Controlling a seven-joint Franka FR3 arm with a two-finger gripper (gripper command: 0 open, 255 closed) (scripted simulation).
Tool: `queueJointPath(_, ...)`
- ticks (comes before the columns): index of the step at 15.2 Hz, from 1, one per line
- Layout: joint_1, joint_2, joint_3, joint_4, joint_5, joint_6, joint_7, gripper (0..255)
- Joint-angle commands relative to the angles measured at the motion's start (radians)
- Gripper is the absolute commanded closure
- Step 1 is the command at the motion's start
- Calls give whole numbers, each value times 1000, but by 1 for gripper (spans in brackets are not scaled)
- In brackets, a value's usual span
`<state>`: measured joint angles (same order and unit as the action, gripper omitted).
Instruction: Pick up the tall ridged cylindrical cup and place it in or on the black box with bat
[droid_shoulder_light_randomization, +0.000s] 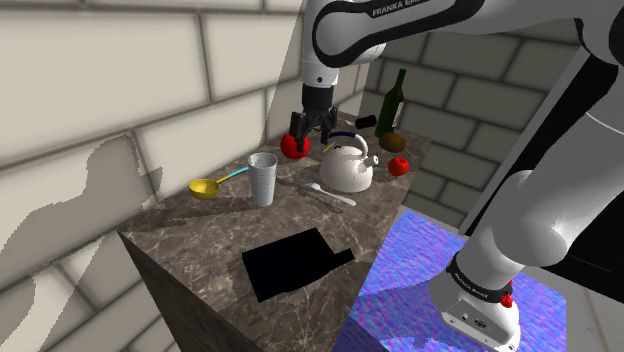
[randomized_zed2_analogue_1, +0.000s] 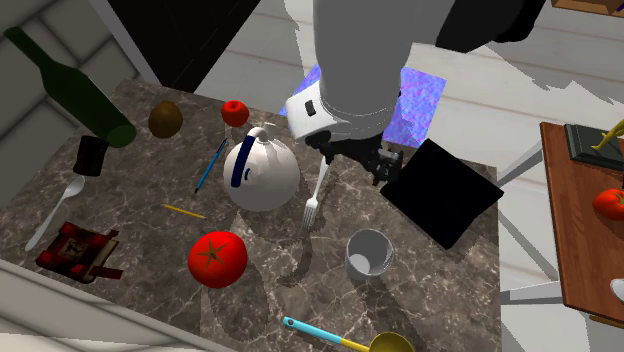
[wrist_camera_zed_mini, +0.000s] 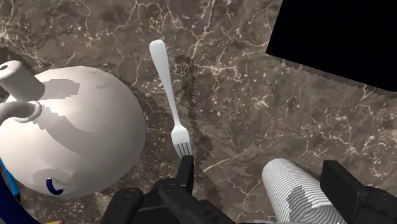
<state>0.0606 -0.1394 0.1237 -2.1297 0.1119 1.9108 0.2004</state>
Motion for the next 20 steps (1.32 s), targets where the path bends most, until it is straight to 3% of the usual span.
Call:
queueJointPath(1,3,85,6,70,-1,22,7,0)
queueJointPath(8,23,348,21,324,-11,53,35,0)
queueJointPath(15,29,374,24,263,-11,140,35,0)
queueJointPath(20,30,377,24,259,-11,147,35,0)
